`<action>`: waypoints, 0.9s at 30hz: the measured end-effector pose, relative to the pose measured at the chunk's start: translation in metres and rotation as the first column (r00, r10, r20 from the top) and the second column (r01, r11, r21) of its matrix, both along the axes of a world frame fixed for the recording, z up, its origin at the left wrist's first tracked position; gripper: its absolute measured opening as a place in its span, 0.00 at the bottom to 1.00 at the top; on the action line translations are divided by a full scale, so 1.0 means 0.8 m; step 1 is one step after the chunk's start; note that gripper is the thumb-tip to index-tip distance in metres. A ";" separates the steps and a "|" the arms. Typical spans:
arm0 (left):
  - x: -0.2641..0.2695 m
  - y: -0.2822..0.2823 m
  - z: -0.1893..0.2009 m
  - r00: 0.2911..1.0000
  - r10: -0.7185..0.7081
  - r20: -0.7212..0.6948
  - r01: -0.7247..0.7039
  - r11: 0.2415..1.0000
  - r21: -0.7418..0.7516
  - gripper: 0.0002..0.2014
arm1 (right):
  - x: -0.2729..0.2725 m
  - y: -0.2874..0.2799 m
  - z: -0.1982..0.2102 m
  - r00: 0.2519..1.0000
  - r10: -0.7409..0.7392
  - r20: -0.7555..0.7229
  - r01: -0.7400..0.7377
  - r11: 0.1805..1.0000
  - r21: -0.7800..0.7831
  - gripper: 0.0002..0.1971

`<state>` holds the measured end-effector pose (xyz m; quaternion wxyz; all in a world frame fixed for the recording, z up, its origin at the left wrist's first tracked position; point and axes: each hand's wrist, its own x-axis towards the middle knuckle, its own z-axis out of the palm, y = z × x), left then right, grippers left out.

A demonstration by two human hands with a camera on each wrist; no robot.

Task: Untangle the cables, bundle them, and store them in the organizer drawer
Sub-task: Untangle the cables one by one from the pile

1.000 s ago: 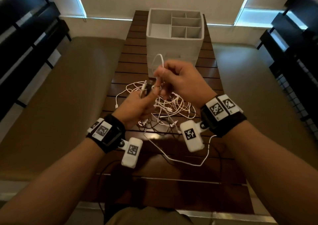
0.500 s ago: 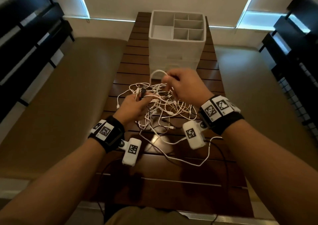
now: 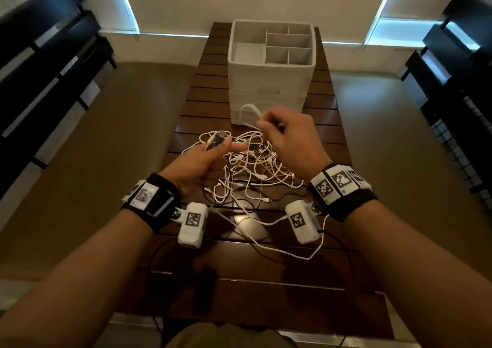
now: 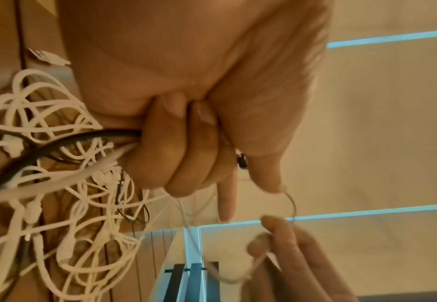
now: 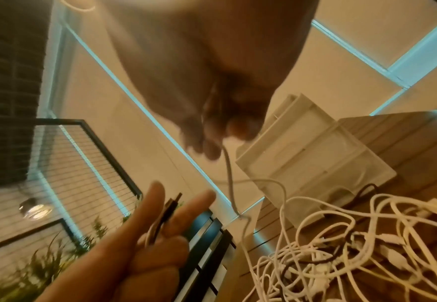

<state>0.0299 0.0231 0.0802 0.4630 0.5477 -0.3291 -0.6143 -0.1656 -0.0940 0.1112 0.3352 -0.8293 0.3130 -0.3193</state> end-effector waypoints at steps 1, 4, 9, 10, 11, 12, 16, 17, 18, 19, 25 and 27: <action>-0.004 -0.003 0.004 0.999 0.030 -0.012 -0.030 0.999 -0.023 0.24 | 0.000 0.006 0.004 0.988 0.122 -0.090 -0.120 0.992 0.028 0.06; -0.014 -0.020 0.015 0.986 0.123 -0.114 -0.133 0.988 -0.084 0.24 | 0.003 0.028 -0.004 0.849 0.381 -0.367 -0.382 0.921 0.073 0.05; -0.001 -0.040 0.018 0.946 0.244 -0.213 -0.268 0.959 -0.091 0.14 | -0.003 0.033 -0.028 0.744 0.471 -0.475 -0.445 0.878 0.175 0.09; 0.002 -0.042 0.018 0.946 0.262 -0.189 -0.284 0.954 -0.097 0.14 | -0.007 0.030 -0.033 0.694 0.478 -0.539 -0.445 0.873 0.201 0.06; 0.005 -0.043 0.018 0.943 0.281 -0.180 -0.302 0.948 -0.102 0.13 | -0.011 0.030 -0.040 0.631 0.476 -0.612 -0.446 0.869 0.216 0.05; 0.006 -0.045 0.019 0.936 0.299 -0.188 -0.321 0.941 -0.103 0.13 | -0.015 0.030 -0.050 0.572 0.460 -0.679 -0.448 0.869 0.212 0.05; 0.007 -0.047 0.020 0.933 0.331 -0.145 -0.348 0.930 -0.119 0.14 | -0.027 0.028 -0.085 0.568 0.322 -0.757 -0.377 0.920 0.109 0.07; 0.006 -0.046 0.020 0.935 0.329 -0.134 -0.345 0.930 -0.129 0.14 | -0.027 0.026 -0.086 0.567 0.296 -0.769 -0.356 0.930 0.096 0.07; 0.006 -0.045 0.020 0.939 0.321 -0.124 -0.337 0.931 -0.140 0.14 | -0.028 0.021 -0.088 0.561 0.288 -0.776 -0.344 0.934 0.098 0.08; 0.005 -0.043 0.021 0.945 0.309 -0.111 -0.324 0.933 -0.157 0.14 | -0.028 0.018 -0.086 0.544 0.299 -0.784 -0.338 0.933 0.121 0.11; 0.001 -0.032 0.053 0.977 0.200 -0.070 -0.212 0.917 -0.338 0.13 | -0.028 0.004 -0.044 0.827 0.322 -0.462 -0.186 0.931 0.316 0.18; -0.001 -0.030 0.064 0.990 0.133 -0.038 -0.138 0.911 -0.389 0.13 | -0.016 -0.002 -0.025 0.962 0.156 -0.226 -0.106 0.970 0.217 0.20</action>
